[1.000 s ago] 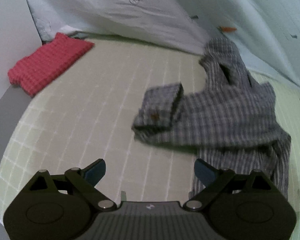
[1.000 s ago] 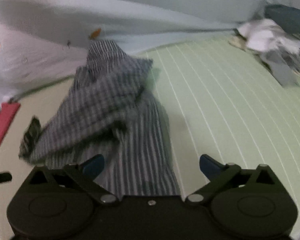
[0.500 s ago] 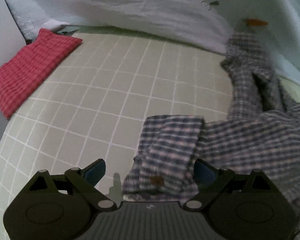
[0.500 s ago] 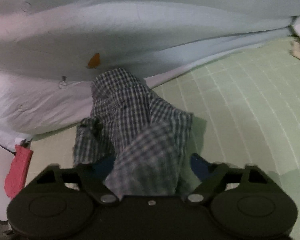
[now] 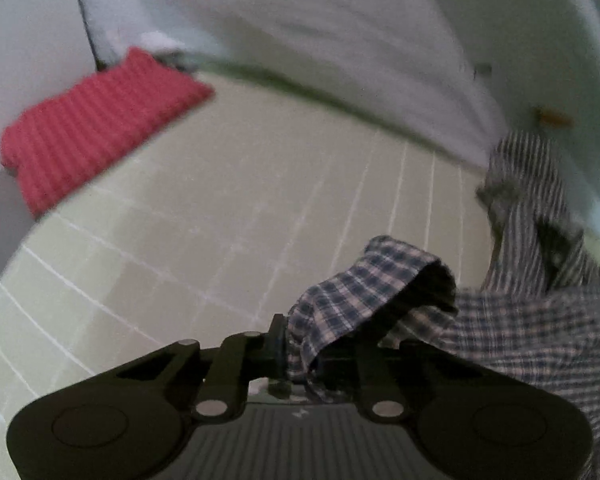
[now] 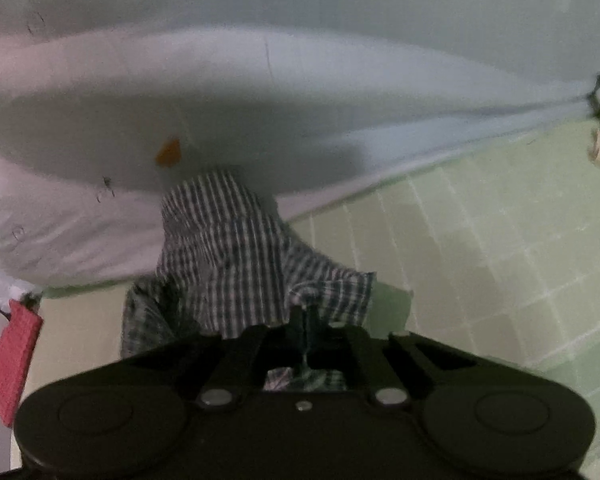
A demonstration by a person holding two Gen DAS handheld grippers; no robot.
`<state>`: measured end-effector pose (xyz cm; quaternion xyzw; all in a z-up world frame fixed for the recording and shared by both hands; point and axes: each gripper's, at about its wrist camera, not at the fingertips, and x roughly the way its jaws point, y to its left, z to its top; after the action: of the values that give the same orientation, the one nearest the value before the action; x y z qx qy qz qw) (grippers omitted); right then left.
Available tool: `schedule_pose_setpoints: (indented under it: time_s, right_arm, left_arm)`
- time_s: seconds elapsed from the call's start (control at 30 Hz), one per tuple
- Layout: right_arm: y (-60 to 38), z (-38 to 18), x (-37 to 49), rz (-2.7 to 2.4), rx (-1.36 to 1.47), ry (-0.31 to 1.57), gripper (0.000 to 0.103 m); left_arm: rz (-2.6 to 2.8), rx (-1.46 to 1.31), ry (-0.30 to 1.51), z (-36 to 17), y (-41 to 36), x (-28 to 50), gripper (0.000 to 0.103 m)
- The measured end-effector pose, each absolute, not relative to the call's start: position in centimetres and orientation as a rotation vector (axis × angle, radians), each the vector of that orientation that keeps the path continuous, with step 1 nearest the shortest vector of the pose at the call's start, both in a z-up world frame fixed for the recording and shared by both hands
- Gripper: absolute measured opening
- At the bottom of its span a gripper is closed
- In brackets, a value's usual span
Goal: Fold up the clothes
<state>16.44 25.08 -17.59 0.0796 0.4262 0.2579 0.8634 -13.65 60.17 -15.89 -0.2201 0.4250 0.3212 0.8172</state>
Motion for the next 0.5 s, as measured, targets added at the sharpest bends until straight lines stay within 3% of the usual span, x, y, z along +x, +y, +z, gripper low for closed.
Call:
schedule_pose_setpoints:
  time_s: [0.33, 0.5]
  right_arm:
    - [23.0, -12.2, 15.7, 0.578, 0.293, 0.718, 0.000]
    - [23.4, -11.4, 15.9, 0.578, 0.308, 0.691, 0.000]
  left_arm:
    - [0.672, -0.382, 0.571, -4.1, 59.6, -15.3, 0.013]
    - [0.658, -0.388, 0.514, -1.8, 59.8, -14.5, 0.013]
